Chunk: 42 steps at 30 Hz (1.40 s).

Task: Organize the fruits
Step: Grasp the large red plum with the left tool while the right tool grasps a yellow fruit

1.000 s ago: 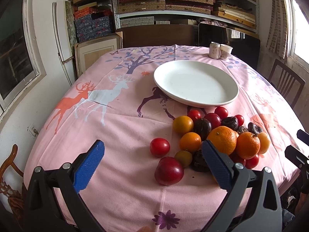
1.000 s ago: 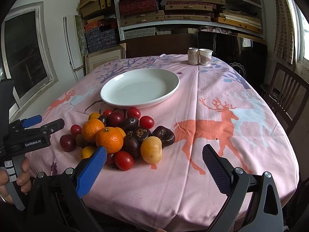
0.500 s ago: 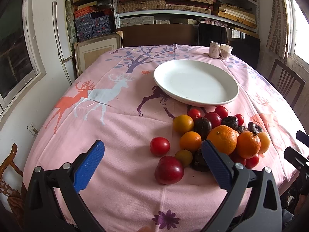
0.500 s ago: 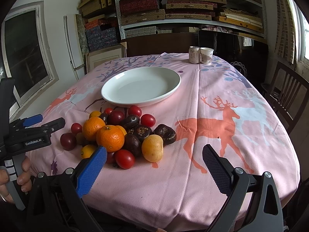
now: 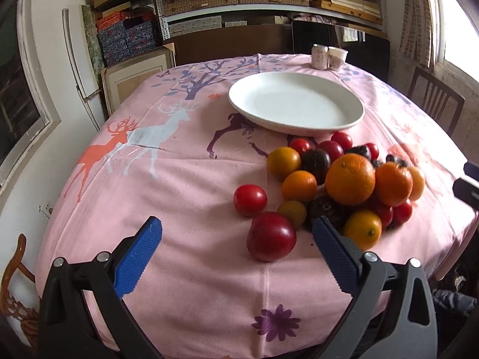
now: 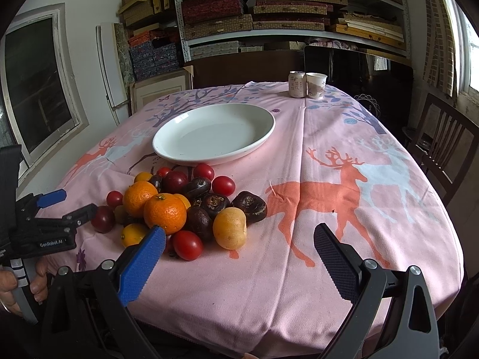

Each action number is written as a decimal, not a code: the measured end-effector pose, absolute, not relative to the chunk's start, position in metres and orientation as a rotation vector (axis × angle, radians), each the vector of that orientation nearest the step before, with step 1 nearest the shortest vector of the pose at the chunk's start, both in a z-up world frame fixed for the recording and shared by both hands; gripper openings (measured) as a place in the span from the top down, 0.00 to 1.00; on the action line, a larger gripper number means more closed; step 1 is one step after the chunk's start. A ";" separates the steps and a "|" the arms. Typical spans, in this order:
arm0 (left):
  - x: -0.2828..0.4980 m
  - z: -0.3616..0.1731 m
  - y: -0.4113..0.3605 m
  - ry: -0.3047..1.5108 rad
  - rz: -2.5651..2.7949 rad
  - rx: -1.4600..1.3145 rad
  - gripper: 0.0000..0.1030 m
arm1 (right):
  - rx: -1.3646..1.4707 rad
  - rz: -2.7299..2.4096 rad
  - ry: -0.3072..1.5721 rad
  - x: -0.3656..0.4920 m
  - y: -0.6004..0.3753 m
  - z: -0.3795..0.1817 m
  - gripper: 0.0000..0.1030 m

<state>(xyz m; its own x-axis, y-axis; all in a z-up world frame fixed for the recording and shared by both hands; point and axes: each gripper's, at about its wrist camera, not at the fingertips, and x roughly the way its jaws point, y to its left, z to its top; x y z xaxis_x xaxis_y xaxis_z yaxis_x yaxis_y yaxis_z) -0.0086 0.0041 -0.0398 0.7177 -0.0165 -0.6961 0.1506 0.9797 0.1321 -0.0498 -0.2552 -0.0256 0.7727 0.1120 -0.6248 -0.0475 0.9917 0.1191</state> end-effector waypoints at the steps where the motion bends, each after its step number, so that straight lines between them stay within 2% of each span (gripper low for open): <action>1: -0.009 -0.043 0.005 0.769 -0.103 0.188 0.04 | 0.103 0.085 0.690 -0.049 -0.256 -0.027 0.03; 8: -0.005 -0.054 0.004 0.772 -0.133 0.204 0.05 | 0.092 0.092 0.691 -0.050 -0.256 -0.028 0.03; 9: -0.003 -0.057 0.004 0.779 -0.143 0.199 0.13 | 0.094 0.090 0.691 -0.050 -0.257 -0.028 0.03; 10: 0.000 -0.061 0.003 0.793 -0.167 0.196 0.31 | 0.096 0.088 0.692 -0.050 -0.258 -0.029 0.03; 11: 0.002 -0.066 0.002 0.815 -0.213 0.182 0.41 | 0.098 0.085 0.696 -0.049 -0.259 -0.030 0.03; 12: 0.004 -0.070 0.002 0.834 -0.259 0.156 0.61 | 0.099 0.083 0.705 -0.048 -0.261 -0.032 0.03; 13: 0.004 -0.072 0.003 0.836 -0.279 0.138 0.64 | 0.100 0.084 0.717 -0.046 -0.262 -0.034 0.03; 19: -0.008 -0.066 0.001 0.789 -0.299 0.151 0.64 | 0.091 0.160 0.773 -0.034 -0.259 -0.053 0.04; 20: -0.009 -0.064 0.001 0.785 -0.298 0.150 0.64 | 0.088 0.168 0.768 -0.032 -0.258 -0.055 0.06; 22: -0.012 -0.061 0.002 0.774 -0.295 0.155 0.64 | 0.086 0.175 0.759 -0.025 -0.255 -0.058 0.19; 24: -0.014 -0.060 0.002 0.773 -0.300 0.156 0.64 | 0.083 0.177 0.776 -0.016 -0.253 -0.064 0.39; 25: -0.014 -0.059 0.002 0.774 -0.300 0.156 0.64 | 0.088 0.184 0.788 -0.011 -0.253 -0.067 0.44; 26: -0.014 -0.060 0.002 0.773 -0.299 0.156 0.64 | 0.094 0.190 0.795 -0.008 -0.253 -0.069 0.55; 28: -0.014 -0.060 0.003 0.777 -0.296 0.153 0.64 | 0.110 0.210 0.784 -0.005 -0.253 -0.071 0.61; 29: -0.014 -0.061 0.004 0.782 -0.296 0.148 0.64 | 0.108 0.223 0.775 -0.006 -0.251 -0.070 0.69; 35: -0.011 -0.060 0.008 0.788 -0.305 0.123 0.64 | 0.140 0.246 0.754 -0.011 -0.255 -0.064 0.70; 42: 0.000 -0.034 0.007 0.725 -0.320 0.101 0.64 | 0.196 0.287 0.663 -0.005 -0.273 -0.029 0.70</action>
